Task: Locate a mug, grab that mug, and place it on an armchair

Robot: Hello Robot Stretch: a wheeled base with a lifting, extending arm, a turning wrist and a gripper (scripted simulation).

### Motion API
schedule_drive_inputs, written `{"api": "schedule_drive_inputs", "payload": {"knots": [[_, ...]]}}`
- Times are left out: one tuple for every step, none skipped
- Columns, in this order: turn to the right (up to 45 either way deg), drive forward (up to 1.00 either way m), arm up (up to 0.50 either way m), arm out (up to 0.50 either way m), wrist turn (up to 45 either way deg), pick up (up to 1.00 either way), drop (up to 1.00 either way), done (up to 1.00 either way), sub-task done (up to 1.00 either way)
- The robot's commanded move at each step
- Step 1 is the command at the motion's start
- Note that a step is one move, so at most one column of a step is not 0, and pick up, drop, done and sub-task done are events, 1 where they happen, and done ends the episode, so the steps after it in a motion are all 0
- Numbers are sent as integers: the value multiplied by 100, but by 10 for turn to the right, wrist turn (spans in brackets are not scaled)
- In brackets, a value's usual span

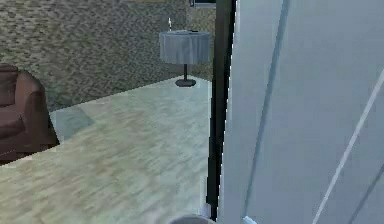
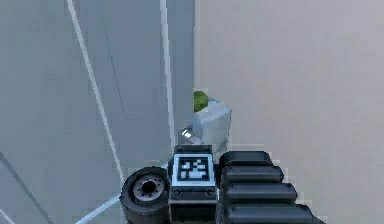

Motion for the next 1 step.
{"api": "schedule_drive_inputs", "payload": {"knots": [[-450, 0, 0, 0, 0, 0, 0, 0, 0]]}}
